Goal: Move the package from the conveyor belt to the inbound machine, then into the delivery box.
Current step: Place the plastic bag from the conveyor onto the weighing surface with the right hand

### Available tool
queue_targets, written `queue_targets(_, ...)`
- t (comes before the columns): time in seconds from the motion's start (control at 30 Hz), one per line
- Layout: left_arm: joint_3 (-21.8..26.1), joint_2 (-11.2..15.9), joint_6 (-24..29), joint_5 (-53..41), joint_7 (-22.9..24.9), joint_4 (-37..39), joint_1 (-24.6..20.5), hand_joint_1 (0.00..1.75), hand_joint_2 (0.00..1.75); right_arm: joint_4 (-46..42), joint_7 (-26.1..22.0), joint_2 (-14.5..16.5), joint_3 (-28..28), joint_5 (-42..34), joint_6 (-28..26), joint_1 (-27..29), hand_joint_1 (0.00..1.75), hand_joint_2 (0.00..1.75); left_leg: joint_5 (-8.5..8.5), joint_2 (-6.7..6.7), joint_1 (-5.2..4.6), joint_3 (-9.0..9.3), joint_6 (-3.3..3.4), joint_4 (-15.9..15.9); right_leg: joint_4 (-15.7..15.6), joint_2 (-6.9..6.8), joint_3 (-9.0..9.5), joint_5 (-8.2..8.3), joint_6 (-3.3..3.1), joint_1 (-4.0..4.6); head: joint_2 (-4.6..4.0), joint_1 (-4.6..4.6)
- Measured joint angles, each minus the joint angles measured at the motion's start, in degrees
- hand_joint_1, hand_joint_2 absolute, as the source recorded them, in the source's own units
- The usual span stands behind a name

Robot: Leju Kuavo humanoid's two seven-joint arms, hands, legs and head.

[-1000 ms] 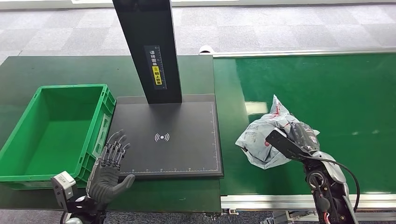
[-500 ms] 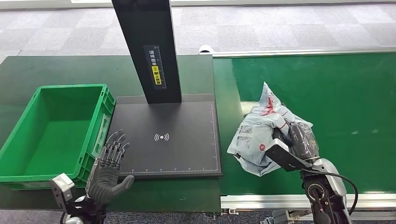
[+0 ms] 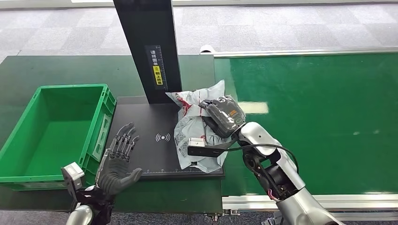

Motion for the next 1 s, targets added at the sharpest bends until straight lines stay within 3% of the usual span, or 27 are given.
queue_targets(0.5, 0.0, 0.5, 0.0, 0.0, 0.0, 0.8, -0.2, 0.00, 1.75, 3.0, 0.9, 0.6, 3.2, 1.1, 0.4, -2.0, 1.75, 1.75, -0.01, 0.01, 0.00, -0.01, 0.01, 0.0, 0.0, 0.01, 0.00, 0.01, 0.00, 0.00, 0.00, -0.01)
queue_targets(0.63, -0.1, 0.4, 0.1, 0.1, 1.2, 0.8, -0.5, 0.00, 1.75, 14.9, 5.7, 5.6, 13.2, 10.7, 0.6, -7.9, 1.75, 1.75, 0.00, 0.07, 0.02, 0.04, 0.00, 0.0, 0.0, 0.07, -0.02, 0.02, -0.01, 0.02, 0.00, 0.00)
queue_targets(0.7, -0.1, 0.5, 0.2, 0.2, 1.4, 0.8, -0.6, 0.00, 1.75, 19.2, 5.1, 7.5, 16.2, 10.3, 1.3, -9.0, 1.75, 1.75, 0.00, 0.07, 0.02, 0.03, 0.00, 0.0, 0.0, 0.06, -0.02, 0.01, -0.01, 0.02, 0.00, 0.01)
queue_targets(0.73, -0.1, 0.5, 0.2, 0.2, 1.5, 1.0, -0.7, 0.00, 1.75, 20.7, 5.2, 8.1, 17.2, 9.8, 2.3, -9.4, 1.60, 1.75, -0.01, 0.07, 0.01, 0.03, 0.00, 0.0, 0.0, 0.06, -0.02, 0.01, -0.01, 0.02, 0.00, 0.00)
queue_targets(0.83, -0.2, 0.5, 0.5, 0.5, 1.5, 1.3, -1.1, 0.00, 1.75, 24.5, 8.0, 9.4, 19.2, 7.0, 4.0, -9.9, 0.31, 1.75, -0.01, 0.06, 0.00, 0.04, 0.00, 0.0, 0.0, 0.05, -0.02, 0.01, -0.01, 0.01, 0.00, 0.00)
queue_targets(0.87, -0.3, 0.5, 0.6, 0.5, 1.5, 1.4, -1.1, 0.00, 1.75, 25.3, 8.9, 9.5, 19.3, 5.4, 3.5, -9.9, 0.02, 1.75, -0.01, 0.06, 0.00, 0.04, 0.00, 0.0, 0.0, 0.05, -0.02, 0.01, -0.01, 0.00, 0.00, 0.01)
queue_targets(1.0, -0.2, 0.7, 0.9, 0.8, 1.5, 1.6, -1.1, 0.00, 1.75, 27.4, 10.8, 9.5, 17.5, -1.3, -0.7, -9.7, 0.00, 1.75, -0.01, 0.05, 0.00, 0.07, 0.00, 0.0, 0.0, 0.05, -0.01, 0.02, -0.01, 0.00, 0.00, 0.00)
